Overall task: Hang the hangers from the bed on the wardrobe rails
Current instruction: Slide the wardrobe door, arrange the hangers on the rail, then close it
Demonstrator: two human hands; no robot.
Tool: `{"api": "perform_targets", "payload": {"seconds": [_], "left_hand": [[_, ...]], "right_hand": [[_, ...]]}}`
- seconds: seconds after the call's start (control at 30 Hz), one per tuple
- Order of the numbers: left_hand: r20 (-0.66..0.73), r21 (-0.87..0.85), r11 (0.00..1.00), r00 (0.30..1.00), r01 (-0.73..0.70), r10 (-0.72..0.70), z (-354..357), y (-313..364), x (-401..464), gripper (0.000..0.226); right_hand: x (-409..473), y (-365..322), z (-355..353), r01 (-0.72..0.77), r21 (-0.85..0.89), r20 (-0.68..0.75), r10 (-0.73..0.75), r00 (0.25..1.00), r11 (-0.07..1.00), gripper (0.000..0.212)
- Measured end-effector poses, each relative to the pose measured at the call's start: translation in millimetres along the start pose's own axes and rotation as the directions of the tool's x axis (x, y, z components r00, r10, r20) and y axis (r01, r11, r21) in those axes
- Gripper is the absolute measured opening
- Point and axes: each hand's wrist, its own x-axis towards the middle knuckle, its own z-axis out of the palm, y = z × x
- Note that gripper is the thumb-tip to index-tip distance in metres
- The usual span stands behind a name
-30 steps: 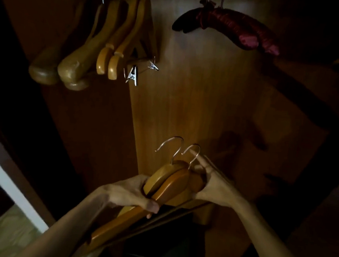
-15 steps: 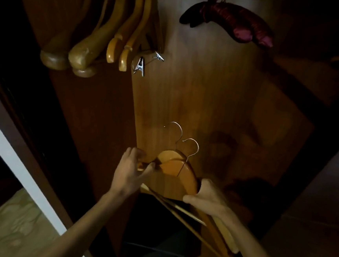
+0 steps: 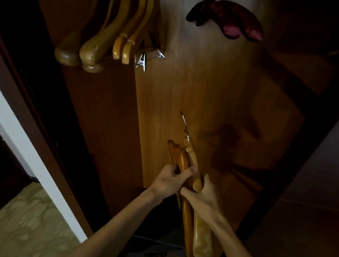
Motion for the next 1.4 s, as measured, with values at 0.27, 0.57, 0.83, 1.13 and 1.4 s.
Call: {"api": "perform_targets", "payload": {"seconds": [0.27,0.57,0.83,1.13,1.4], "left_hand": [[-0.141,0.091,0.989,0.982,-0.116,0.128,-20.0,71.1,-8.7,0.045],[-0.289,0.329,0.931,0.921,-0.16,0.26,-64.0,185.5,8.9,0.05],[-0.344,0.385,0.905,0.881,-0.183,0.324,-99.2,267.8,41.9,0.046],[-0.329,0.382,0.905,0.888,-0.186,0.321,-150.5,341.2,101.5,0.059],[-0.305,0.381,0.905,0.899,-0.188,0.315,-160.2,369.5,146.8,0.054]], "right_hand": [[-12.7,-57.6,-26.6,0.008,0.02,-0.012,-0.008,1.0,1.0,0.027],[9.8,-140.6,-43.2,0.16,0.08,-0.065,-0.155,0.986,0.984,0.024],[58.8,-227.6,-39.6,0.254,0.019,-0.145,-0.248,0.958,0.967,0.035],[113.5,-303.5,-36.7,0.323,0.057,-0.262,-0.298,0.918,0.945,0.026],[155.6,-338.2,-36.4,0.324,0.018,-0.3,-0.304,0.904,0.946,0.019]]}}
